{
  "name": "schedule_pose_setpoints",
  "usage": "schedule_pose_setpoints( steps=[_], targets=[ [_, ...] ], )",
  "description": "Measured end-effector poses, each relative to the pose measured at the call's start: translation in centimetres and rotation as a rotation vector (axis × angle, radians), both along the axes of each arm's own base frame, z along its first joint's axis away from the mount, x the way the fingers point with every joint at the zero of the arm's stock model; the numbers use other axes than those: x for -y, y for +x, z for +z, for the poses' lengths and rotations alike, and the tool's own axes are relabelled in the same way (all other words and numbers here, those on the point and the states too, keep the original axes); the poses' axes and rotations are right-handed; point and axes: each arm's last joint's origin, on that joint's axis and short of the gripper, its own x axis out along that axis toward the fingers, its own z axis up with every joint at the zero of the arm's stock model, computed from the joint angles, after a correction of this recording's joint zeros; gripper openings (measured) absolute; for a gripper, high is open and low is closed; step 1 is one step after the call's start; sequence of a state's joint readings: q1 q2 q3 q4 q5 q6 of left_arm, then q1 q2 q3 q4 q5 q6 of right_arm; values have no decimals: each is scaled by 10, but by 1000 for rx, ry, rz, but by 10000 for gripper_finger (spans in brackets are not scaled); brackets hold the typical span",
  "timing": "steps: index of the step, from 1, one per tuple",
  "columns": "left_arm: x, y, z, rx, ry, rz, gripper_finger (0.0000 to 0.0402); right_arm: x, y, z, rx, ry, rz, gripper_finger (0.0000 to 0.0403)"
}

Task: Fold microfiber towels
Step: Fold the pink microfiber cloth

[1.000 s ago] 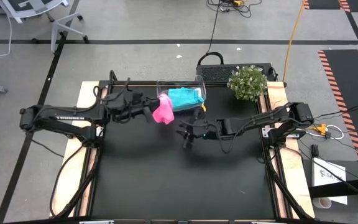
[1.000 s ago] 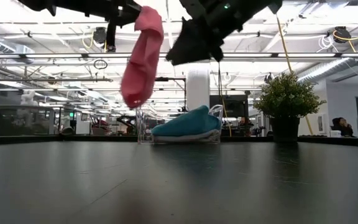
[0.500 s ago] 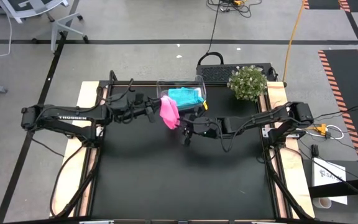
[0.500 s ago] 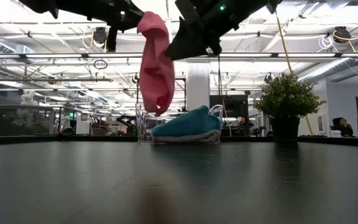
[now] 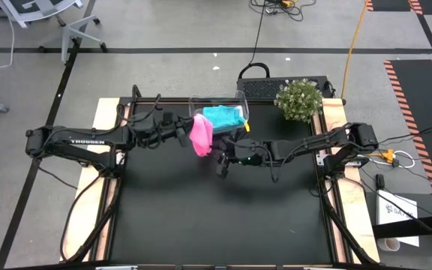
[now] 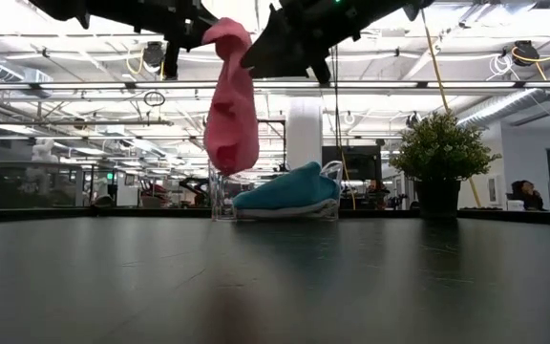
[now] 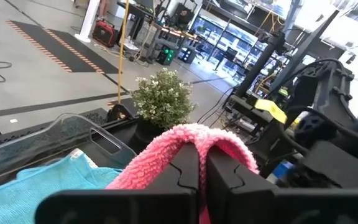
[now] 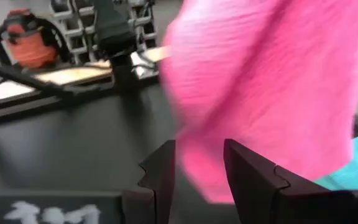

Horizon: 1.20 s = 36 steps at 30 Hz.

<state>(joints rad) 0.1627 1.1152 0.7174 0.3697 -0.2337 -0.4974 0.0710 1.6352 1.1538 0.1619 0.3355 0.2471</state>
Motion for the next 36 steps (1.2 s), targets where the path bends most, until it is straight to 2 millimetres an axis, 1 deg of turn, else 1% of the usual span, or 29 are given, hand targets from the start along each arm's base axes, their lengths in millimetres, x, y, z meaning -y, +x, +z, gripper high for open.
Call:
schedule_pose_setpoints(
  steps=[3,8,14,19,23,28,30,31,32,34,35,36],
  targets=[
    [-2,0,0,-5,7,6,4,-6,-1,-3,-30,0,17,129],
    [-3,-1,0,-6,7,11,7,-10,-1,-1,-8,-1,21,129],
    [-3,-1,0,-7,12,9,9,2,-1,0,-9,-40,-72,129],
    [-3,-1,0,-8,12,8,4,13,-1,0,-8,-37,-103,129],
    [-3,-1,0,-8,12,8,11,15,-1,0,-4,-37,-109,129],
    [-3,-1,0,-11,19,7,4,15,1,4,40,-33,-110,127],
    [-3,-1,0,-11,19,7,7,16,3,5,72,-30,-112,112],
    [-3,-1,0,-11,19,7,9,16,4,6,84,-28,-111,98],
    [-3,-1,0,-11,19,7,11,16,4,6,87,-28,-110,80],
    [-3,-1,-1,-16,19,7,11,15,4,6,84,-34,-79,31],
    [-3,-1,-1,-24,17,6,10,15,4,6,76,-45,-55,16],
    [-3,-1,-3,-37,15,2,7,14,4,6,66,-51,-36,11]
  ],
)
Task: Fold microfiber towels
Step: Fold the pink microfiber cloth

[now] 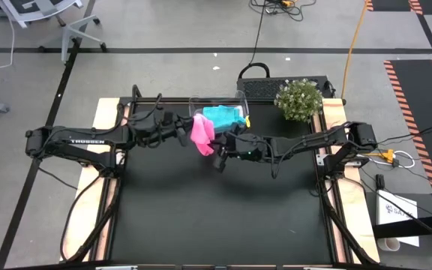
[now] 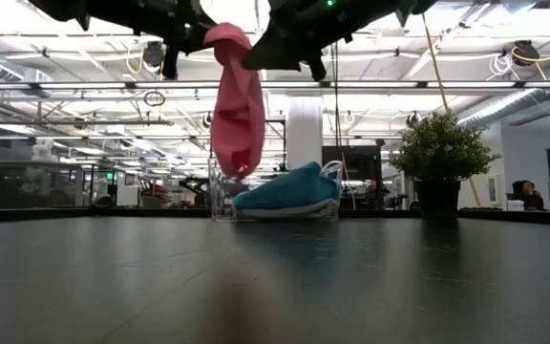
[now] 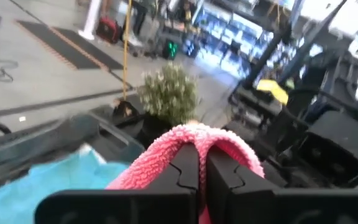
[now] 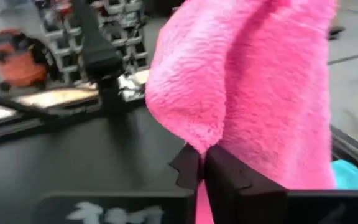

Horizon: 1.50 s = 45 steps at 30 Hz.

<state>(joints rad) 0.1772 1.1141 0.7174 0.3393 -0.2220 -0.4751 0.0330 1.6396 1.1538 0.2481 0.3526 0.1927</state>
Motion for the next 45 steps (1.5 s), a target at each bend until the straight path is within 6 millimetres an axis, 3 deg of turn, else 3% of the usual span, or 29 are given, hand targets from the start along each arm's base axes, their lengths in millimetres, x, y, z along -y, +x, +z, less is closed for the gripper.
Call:
schedule_pose_setpoints(
  steps=[3,8,12,16,20,23,30,34,38,42,45],
  targets=[
    [2,0,-6,-50,-37,-59,5,-2,-13,7,-78,8,39,4],
    [7,-2,-12,-97,-174,-214,7,-1,-60,37,-204,33,26,1],
    [12,-1,-11,-81,-272,-345,6,5,-94,73,-118,11,-4,1],
    [15,-1,-10,-67,-326,-450,16,9,-110,90,-49,6,-9,1],
    [22,-1,-7,-52,-357,-558,8,2,-109,88,-50,50,19,1],
    [28,0,-8,-62,-367,-604,5,1,-102,78,-133,-33,55,1],
    [40,-2,-16,-159,-419,-676,30,24,-98,73,-177,-96,-50,0],
    [50,-5,-28,-287,-489,-681,19,34,-102,74,-213,-171,-83,0],
    [57,-8,-35,-369,-522,-682,3,44,-102,80,-139,-119,-117,0],
    [58,-8,-36,-374,-503,-643,14,27,-89,78,-24,145,76,0],
    [56,-8,-36,-369,-471,-614,25,9,-76,71,-28,141,224,0]
  ],
)
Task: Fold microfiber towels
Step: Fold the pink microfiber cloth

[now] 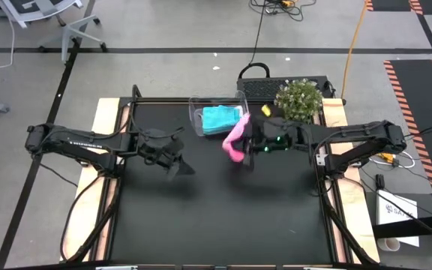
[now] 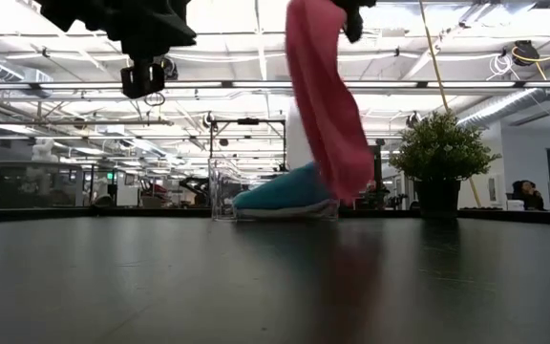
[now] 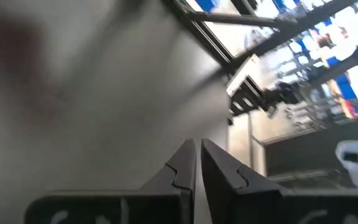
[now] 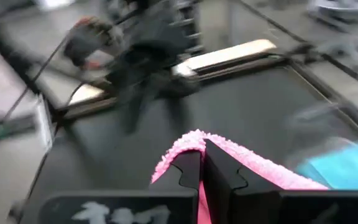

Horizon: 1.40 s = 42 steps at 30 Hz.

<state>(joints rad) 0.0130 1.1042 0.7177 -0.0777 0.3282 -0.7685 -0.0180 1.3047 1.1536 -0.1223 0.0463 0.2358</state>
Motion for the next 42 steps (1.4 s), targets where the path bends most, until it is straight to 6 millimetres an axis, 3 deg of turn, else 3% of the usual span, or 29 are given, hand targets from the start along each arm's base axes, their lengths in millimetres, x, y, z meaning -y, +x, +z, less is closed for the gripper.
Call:
schedule_pose_setpoints(
  steps=[6,15,23,30,37,42],
  targets=[
    [-10,1,0,9,74,107,22,11,-2,17,130,-132,-139,0],
    [-12,2,1,42,181,132,6,12,0,16,128,-145,-162,0],
    [-4,8,-7,41,406,117,58,15,0,16,130,-158,-213,0],
    [0,28,-24,23,632,183,110,18,22,7,198,-166,-296,0],
    [8,54,-46,65,630,186,144,19,49,-15,226,-182,-288,0],
    [11,57,-65,-38,623,225,165,19,51,-17,224,-179,-287,0]
  ],
)
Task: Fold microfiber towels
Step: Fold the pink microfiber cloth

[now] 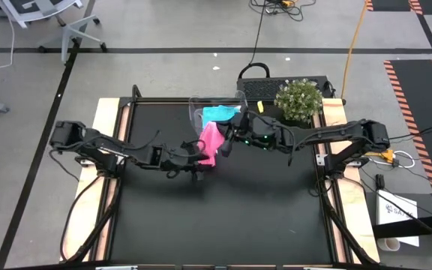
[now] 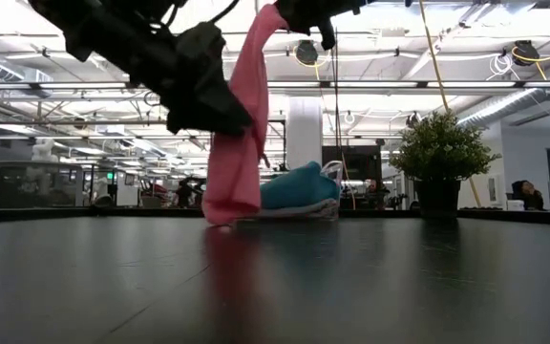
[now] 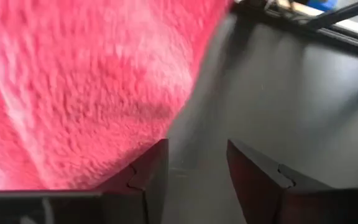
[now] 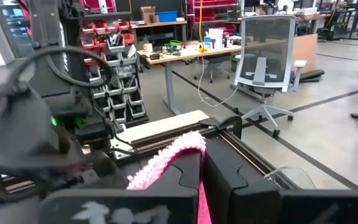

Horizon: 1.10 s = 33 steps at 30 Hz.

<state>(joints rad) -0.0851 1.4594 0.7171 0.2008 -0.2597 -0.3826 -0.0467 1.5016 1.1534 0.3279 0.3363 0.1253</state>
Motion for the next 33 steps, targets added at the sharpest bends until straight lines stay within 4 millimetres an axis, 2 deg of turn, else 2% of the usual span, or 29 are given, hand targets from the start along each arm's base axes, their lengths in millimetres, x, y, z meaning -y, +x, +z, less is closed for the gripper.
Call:
schedule_pose_setpoints(
  steps=[7,12,21,33],
  targets=[
    [-3,-3,-9,-61,14,132,198,0,-5,8,30,-7,2,0],
    [-7,-9,-14,-121,43,239,201,-1,-4,8,28,5,41,0],
    [-10,-8,-13,-92,16,289,192,-2,-4,9,49,16,48,0],
    [-8,-7,-11,-55,-28,307,191,8,-5,15,71,-86,2,0]
  ],
)
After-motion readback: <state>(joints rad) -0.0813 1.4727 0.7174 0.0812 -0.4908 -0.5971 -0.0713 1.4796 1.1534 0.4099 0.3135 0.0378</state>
